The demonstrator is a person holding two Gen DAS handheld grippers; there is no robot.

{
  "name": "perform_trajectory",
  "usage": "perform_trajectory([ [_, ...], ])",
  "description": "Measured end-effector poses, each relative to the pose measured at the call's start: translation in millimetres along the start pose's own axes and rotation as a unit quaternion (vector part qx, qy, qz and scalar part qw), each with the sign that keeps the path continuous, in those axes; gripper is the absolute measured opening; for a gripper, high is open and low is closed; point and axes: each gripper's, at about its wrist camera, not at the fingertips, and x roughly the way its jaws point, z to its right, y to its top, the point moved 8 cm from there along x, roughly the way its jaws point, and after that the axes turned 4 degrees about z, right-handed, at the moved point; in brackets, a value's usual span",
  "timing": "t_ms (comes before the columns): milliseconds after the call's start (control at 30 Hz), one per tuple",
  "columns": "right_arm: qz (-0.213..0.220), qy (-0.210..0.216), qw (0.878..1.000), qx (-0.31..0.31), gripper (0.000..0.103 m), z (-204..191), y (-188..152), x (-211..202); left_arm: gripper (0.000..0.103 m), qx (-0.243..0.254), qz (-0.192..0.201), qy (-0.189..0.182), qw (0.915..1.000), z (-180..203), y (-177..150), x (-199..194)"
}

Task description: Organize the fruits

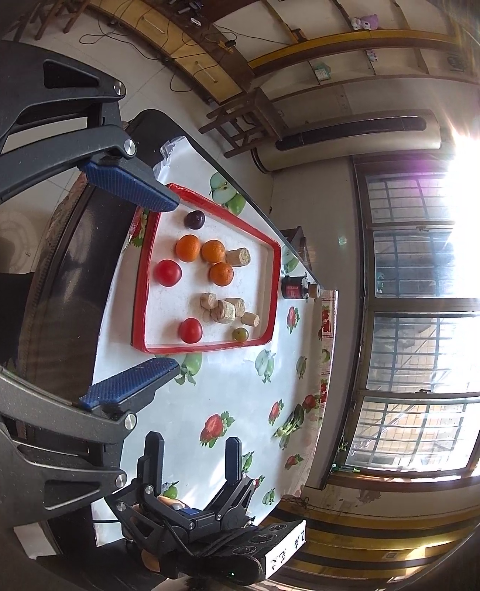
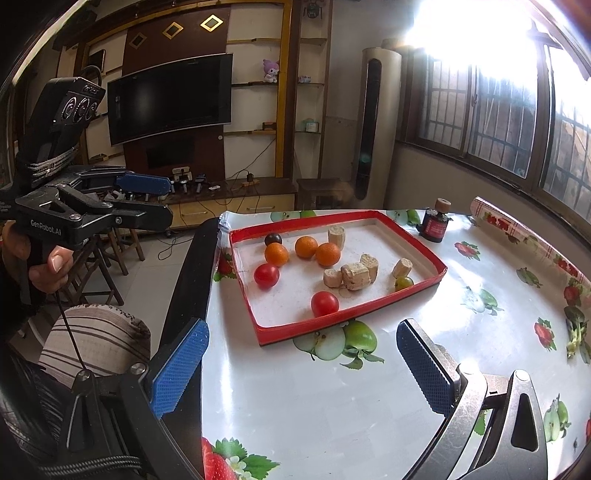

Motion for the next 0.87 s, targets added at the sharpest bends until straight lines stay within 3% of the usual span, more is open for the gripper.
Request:
perform_trajectory([
  [867,-0.003,0.004,1.000,0.001,0.102,-2.5,-1.2,3.4,0.081,-0.019,-0.010,0.001,0.9998,-7.3,-8.2,8.2],
])
